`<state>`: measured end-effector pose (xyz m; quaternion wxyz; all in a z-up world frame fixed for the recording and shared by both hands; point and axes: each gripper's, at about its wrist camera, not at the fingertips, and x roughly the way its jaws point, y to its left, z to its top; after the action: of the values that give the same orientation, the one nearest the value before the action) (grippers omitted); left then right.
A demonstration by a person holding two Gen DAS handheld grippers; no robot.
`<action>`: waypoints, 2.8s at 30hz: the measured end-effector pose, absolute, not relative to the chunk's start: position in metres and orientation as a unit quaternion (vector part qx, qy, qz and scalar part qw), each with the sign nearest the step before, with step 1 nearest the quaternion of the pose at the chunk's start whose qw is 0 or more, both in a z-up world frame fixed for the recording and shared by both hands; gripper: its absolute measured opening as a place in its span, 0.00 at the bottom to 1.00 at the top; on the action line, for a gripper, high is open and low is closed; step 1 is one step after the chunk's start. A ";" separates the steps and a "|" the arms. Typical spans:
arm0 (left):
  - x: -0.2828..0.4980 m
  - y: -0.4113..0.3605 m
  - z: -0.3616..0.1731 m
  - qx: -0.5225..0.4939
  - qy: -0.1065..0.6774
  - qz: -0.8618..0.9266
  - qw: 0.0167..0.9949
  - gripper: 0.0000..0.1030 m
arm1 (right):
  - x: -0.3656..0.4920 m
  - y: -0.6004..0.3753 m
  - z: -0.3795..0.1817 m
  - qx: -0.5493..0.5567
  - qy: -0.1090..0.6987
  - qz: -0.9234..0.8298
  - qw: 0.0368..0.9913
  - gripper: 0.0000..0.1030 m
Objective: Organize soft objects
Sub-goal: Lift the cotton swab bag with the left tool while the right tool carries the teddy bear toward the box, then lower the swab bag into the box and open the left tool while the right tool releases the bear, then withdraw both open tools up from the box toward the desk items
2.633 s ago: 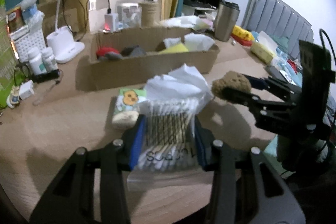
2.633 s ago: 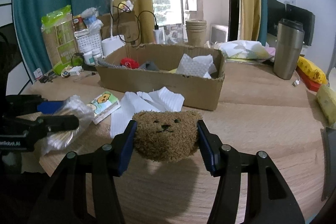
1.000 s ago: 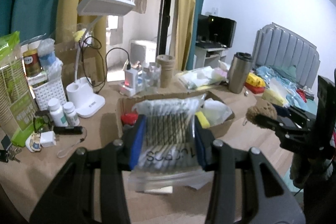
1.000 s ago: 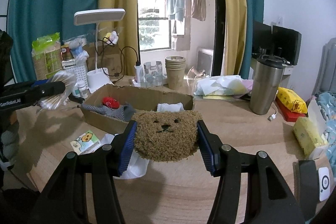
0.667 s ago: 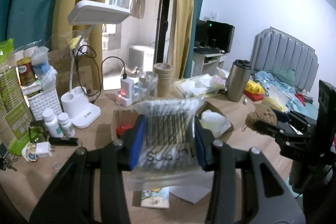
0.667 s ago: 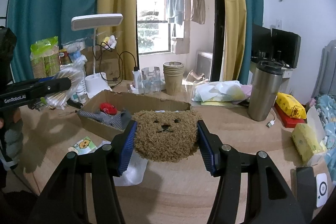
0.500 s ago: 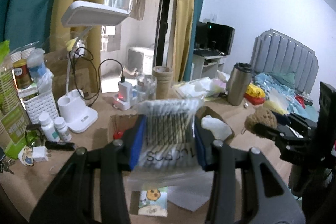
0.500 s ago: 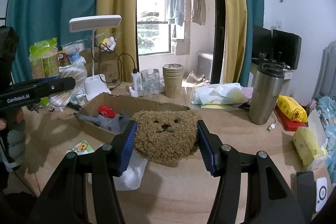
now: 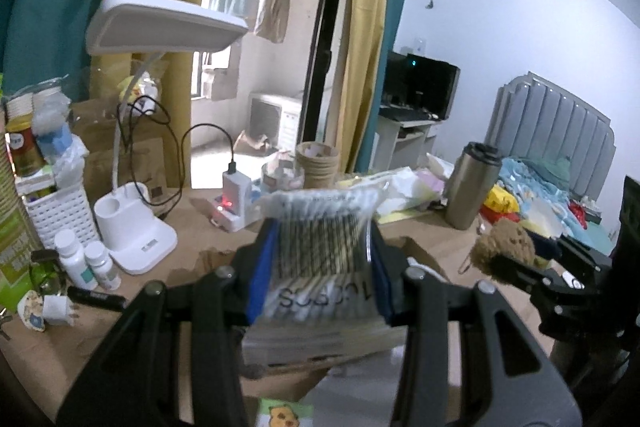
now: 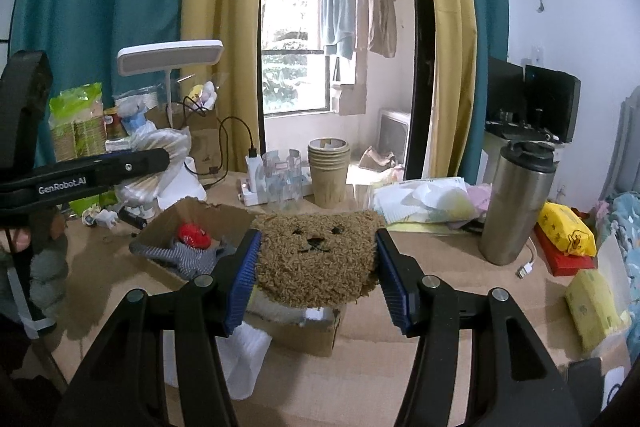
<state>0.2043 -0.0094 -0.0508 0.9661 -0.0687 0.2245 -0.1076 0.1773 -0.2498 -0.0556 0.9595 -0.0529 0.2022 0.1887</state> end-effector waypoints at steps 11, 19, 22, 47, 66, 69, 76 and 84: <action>0.236 -0.014 -0.056 -0.075 0.232 -0.100 0.965 0.42 | 0.204 -0.241 -0.055 -0.044 0.220 0.196 0.955 0.57; 0.261 -0.015 -0.073 -0.080 0.253 -0.089 0.960 0.42 | 0.229 -0.229 -0.066 -0.045 0.248 0.206 0.945 0.57; 0.269 -0.021 -0.081 -0.071 0.270 -0.095 0.956 0.42 | 0.239 -0.225 -0.072 -0.042 0.261 0.208 0.942 0.58; 0.297 -0.047 -0.139 -0.019 0.377 -0.082 0.923 0.42 | 0.285 -0.209 -0.109 -0.033 0.335 0.193 0.922 0.58; 0.289 -0.038 -0.128 -0.037 0.367 -0.079 0.926 0.50 | 0.279 -0.211 -0.101 -0.042 0.331 0.197 0.922 0.69; 0.284 -0.031 -0.121 -0.046 0.354 -0.077 0.931 0.60 | 0.274 -0.214 -0.095 -0.042 0.322 0.195 0.925 0.70; 0.261 -0.015 -0.095 -0.072 0.318 -0.094 0.941 0.91 | 0.259 -0.223 -0.077 -0.038 0.299 0.188 0.935 0.70; 0.235 -0.003 -0.066 -0.078 0.284 -0.094 0.951 0.91 | 0.241 -0.227 -0.062 -0.040 0.275 0.182 0.943 0.70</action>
<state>0.2350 -0.0026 -0.0661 0.9510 -0.0784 0.2839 -0.0943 0.2407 -0.2268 -0.0617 0.9432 -0.0396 0.2749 0.1823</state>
